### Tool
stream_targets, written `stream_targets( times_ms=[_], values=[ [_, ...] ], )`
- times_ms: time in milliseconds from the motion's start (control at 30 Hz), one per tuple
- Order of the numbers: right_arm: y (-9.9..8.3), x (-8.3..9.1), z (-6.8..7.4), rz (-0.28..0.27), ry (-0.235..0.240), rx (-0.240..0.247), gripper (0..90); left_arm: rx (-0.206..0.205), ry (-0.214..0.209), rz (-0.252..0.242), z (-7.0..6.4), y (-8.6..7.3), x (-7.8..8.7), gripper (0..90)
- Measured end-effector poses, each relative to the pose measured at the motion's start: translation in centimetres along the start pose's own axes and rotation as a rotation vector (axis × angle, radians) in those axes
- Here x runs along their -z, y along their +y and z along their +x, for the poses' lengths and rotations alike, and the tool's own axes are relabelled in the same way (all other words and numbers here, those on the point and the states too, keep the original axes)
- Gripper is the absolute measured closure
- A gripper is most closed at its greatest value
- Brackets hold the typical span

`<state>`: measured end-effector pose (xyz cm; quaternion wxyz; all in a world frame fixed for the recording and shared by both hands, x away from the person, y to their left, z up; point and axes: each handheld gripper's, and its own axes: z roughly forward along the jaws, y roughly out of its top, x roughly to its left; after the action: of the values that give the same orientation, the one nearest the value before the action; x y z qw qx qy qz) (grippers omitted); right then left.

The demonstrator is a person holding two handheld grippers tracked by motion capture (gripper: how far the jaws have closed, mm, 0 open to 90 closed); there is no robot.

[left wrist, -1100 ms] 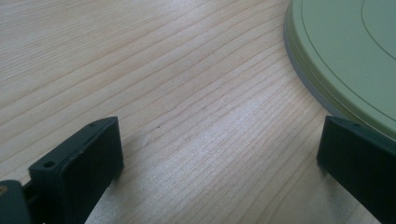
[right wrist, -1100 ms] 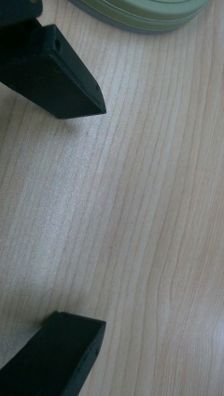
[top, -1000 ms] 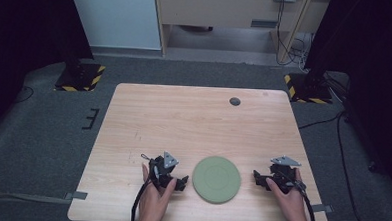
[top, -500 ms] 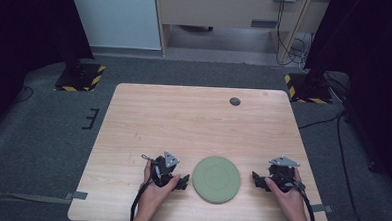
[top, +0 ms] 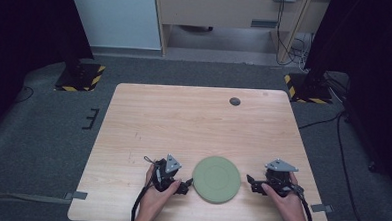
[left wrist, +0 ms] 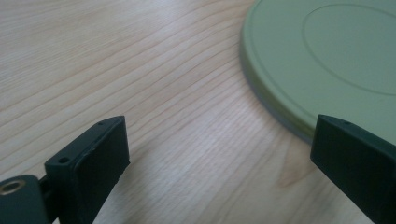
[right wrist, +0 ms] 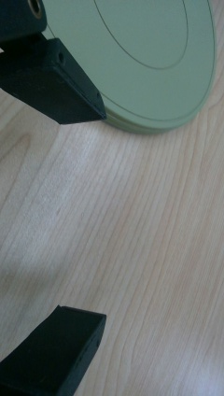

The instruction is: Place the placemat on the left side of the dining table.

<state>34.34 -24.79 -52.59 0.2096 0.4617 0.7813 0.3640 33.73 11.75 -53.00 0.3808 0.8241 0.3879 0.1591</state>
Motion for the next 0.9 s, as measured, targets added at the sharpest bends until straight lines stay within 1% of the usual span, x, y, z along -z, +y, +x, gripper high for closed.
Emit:
stream_targets(
  times_ms=[33,67,100,133,233,333,400,467,500,533,600,633,667,700,800,900],
  values=[
    [0.0,0.0,0.0,0.0,0.0,0.0,4.6,0.0,0.0,0.0,0.0,0.0,0.0,4.0],
    [0.1,0.0,0.2,-0.006,0.008,0.002,4.8,-0.008,-0.022,-0.015,-0.5,0.1,0.1,3.9],
    [0.1,0.1,0.3,-0.006,0.01,0.004,4.8,-0.018,-0.03,-0.012,-0.7,0.1,0.2,3.9],
    [0.1,0.1,0.3,-0.006,0.01,0.004,4.8,-0.018,-0.03,-0.012,-0.7,0.1,0.2,3.8],
    [0.2,0.2,0.7,-0.01,0.022,0.013,4.9,-0.039,-0.053,-0.001,-1.5,-0.1,0.4,3.9],
    [0.2,0.2,1.2,-0.007,0.036,0.017,4.8,-0.039,-0.066,-0.01,-2.0,-0.3,1.0,3.9],
    [0.1,0.4,1.4,-0.007,0.05,0.031,4.8,-0.042,-0.064,-0.009,-2.1,-0.3,1.0,3.1],
    [0.1,0.3,1.5,-0.002,0.058,0.038,4.8,-0.037,-0.066,0.01,-2.1,-0.3,0.7,3.4],
    [0.1,0.3,1.5,-0.002,0.058,0.038,4.8,-0.037,-0.066,0.01,-2.1,-0.3,0.7,3.6],
    [0.1,0.3,1.6,-0.001,0.058,0.039,4.8,-0.041,-0.063,0.021,-2.2,-0.3,0.5,3.6],
    [0.1,0.2,1.7,0.004,0.065,0.044,4.8,-0.037,-0.054,0.01,-2.3,-0.3,0.5,4.5],
    [0.0,0.1,1.8,0.008,0.07,0.048,4.8,-0.046,-0.053,0.012,-2.4,-0.2,0.4,4.8],
    [0.0,0.1,1.8,0.008,0.07,0.048,4.8,-0.046,-0.053,0.012,-2.4,-0.2,0.4,4.7],
    [0.0,0.0,1.9,0.011,0.072,0.05,4.9,-0.048,-0.053,0.022,-2.4,-0.3,0.2,4.7],
    [-0.1,-0.3,2.2,0.029,0.075,0.073,4.9,-0.034,-0.058,0.025,-2.3,-0.4,0.1,3.9],
    [-0.1,-0.4,2.5,0.033,0.075,0.073,4.9,-0.034,-0.056,0.026,-2.2,-0.4,0.1,3.2]
  ],
)
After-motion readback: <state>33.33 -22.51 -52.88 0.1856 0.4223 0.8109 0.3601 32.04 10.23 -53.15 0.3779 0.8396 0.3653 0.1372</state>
